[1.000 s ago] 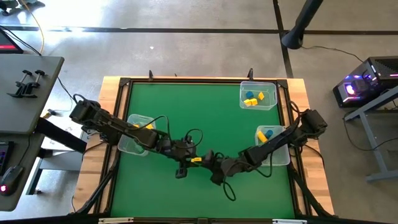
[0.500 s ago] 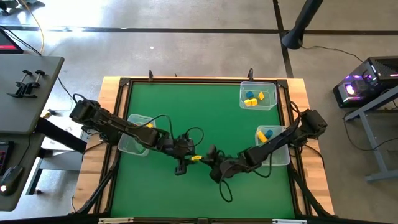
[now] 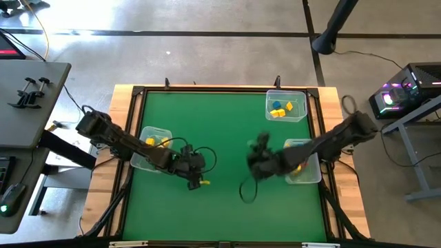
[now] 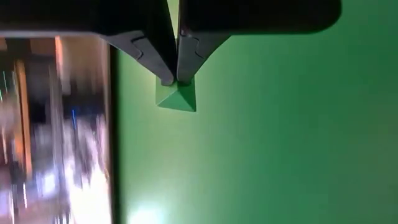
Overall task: Sort blocks by size
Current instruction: Put the green triangle block into the top transparent bin, then return to Home Position
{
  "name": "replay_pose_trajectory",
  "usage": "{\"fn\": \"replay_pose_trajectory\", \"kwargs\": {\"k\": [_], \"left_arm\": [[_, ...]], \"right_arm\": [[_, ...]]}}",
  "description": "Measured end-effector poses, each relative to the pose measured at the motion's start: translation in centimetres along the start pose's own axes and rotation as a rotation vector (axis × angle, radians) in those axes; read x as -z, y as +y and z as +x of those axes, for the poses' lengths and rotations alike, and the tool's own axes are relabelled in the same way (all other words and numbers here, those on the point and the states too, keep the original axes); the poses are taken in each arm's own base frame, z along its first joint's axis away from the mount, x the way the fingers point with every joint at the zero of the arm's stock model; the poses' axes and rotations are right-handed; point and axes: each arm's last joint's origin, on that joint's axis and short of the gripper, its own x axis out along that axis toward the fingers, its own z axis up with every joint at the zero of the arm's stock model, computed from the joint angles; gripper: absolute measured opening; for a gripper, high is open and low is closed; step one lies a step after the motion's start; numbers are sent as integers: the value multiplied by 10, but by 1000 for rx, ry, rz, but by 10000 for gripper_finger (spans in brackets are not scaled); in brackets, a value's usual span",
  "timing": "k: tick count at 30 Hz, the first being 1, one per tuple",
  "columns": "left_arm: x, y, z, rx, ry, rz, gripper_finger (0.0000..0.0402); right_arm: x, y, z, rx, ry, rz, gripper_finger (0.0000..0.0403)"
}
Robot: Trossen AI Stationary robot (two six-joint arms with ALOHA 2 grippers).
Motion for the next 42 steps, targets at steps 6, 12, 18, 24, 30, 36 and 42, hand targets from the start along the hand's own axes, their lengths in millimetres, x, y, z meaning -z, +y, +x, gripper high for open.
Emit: {"fn": "replay_pose_trajectory", "kwargs": {"k": [6,12,18,24,30,36,42], "left_arm": [[22,-4,9,-76,-132,-91,188],[27,-10,12,-48,-300,-143,188],[29,-9,14,-29,-317,-136,188],[22,-12,14,124,-303,-133,188],[-8,2,5,268,-468,-70,185],[-36,51,-44,313,-632,-38,154],[-28,112,-112,250,-730,-48,111]], "right_arm": [[65,-69,22,139,317,283,0],[113,-120,50,212,472,543,1],[143,-145,66,201,583,686,50],[153,-153,62,148,612,736,137],[142,-157,14,85,385,792,152],[135,-151,-64,-135,-71,813,132],[151,-124,-99,-377,-520,798,108]]}}
